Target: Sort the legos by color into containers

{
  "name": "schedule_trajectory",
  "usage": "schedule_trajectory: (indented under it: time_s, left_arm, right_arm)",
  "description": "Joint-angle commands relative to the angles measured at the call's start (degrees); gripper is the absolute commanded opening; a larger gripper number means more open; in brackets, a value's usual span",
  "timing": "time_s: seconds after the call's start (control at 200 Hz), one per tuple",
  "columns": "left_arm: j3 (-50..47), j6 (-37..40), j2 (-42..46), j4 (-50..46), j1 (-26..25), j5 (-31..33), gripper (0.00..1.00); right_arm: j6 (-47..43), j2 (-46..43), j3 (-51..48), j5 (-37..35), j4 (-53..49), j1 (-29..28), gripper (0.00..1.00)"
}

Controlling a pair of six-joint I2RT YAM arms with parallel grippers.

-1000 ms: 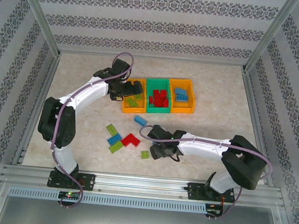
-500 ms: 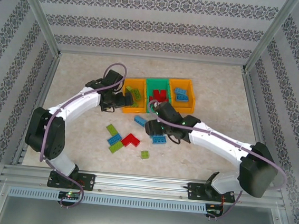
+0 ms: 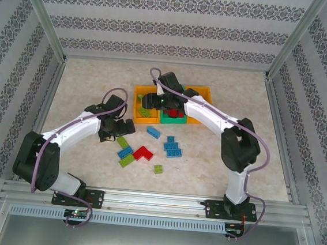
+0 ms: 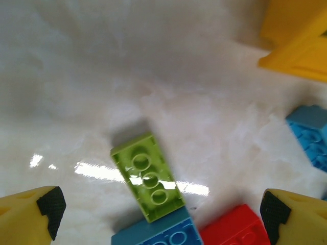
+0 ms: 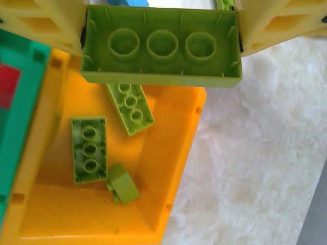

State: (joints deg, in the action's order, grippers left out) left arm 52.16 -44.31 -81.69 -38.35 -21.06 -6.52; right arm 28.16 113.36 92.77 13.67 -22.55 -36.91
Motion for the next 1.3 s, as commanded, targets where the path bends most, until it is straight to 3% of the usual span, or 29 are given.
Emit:
schedule_trajectory:
  time_s: [0.0,0.295,0.395,0.729,1.104,1.294]
  left_arm:
    - [-2.1,-3.1,1.4,-0.4,-0.4,-0.8,1.00]
    - [-2.0,-2.8,-0.9,-1.2,-0.6,-2.2,1.00]
    - [-2.2,-3.4,-1.6,-0.9,-0.7,-2.8,1.00]
    - [-3.8,-7.8,-3.9,2.0,-0.9,-4.3,0.99]
    - [-3.0,-9.1,-10.1,6.0,-1.0,-5.2,0.88]
    - [-2.5,-8.6,-11.5,6.4,-1.0,-4.0,0.73]
  right_arm:
    - [1.7,5.0,6.5,3.1,-3.6,1.2,0.58]
    - [1.9,12.4,14.7,3.6,-7.9,2.4,0.70]
    - [1.5,12.2,14.7,3.9,-8.0,2.5,0.76]
    - [1.5,8.1,13.3,5.3,-6.9,2.5,0.80]
    - [-1.0,-3.7,2.8,1.8,-3.3,3.7,0.82]
    - [-1.9,-11.0,-6.4,-0.9,-2.4,6.5,0.85]
